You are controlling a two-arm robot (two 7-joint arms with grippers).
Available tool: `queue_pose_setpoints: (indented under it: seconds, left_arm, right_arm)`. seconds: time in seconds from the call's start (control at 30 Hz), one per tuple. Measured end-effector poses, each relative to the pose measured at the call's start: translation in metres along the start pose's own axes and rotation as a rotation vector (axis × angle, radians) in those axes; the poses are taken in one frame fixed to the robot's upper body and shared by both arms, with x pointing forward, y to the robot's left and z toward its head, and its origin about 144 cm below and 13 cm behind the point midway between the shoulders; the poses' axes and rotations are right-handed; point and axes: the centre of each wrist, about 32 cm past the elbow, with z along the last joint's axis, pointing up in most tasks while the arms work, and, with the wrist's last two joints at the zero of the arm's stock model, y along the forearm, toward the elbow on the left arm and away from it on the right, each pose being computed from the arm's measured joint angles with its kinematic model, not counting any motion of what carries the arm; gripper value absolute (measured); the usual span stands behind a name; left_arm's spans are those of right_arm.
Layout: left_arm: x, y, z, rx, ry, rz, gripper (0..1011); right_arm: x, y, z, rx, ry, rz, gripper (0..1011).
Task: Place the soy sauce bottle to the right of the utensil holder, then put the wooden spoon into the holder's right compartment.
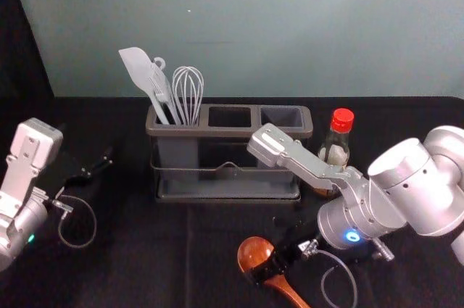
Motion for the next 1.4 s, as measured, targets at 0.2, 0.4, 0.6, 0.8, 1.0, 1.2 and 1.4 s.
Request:
queue_pose_setpoints:
  seconds: [0.2, 0.4, 0.6, 0.8, 1.0, 1.2, 1.4]
  left_arm:
    - [0.0, 0.0, 0.0, 0.0, 0.0, 0.0, 1011]
    - [0.0, 0.0, 0.0, 0.0, 0.0, 0.0, 1011]
    - [0.0, 0.0, 0.0, 0.0, 0.0, 0.0, 1012]
    - [0.0, 0.0, 0.0, 0.0, 0.0, 0.0, 1012]
    - [0.0, 0.0, 0.0, 0.0, 0.0, 0.0, 1011]
    - [0.0, 0.0, 0.0, 0.0, 0.0, 0.0, 1011]
    - [0.0, 0.0, 0.0, 0.0, 0.0, 0.0, 1011]
  right_arm:
    - [0.0, 0.004, 0.001, -0.007, -0.009, -0.002, 1003]
    - [-0.002, 0.006, 0.002, -0.011, -0.025, -0.005, 1003]
    - [-0.005, 0.008, 0.005, -0.017, -0.052, -0.008, 1003]
    - [-0.007, 0.01, 0.008, -0.026, -0.074, -0.022, 1003]
    - [-0.008, 0.014, 0.011, -0.041, -0.096, -0.039, 1003]
    - [-0.009, 0.016, 0.015, -0.048, -0.115, -0.045, 1002]
    - [-0.011, 0.019, 0.018, -0.054, -0.128, -0.048, 1003]
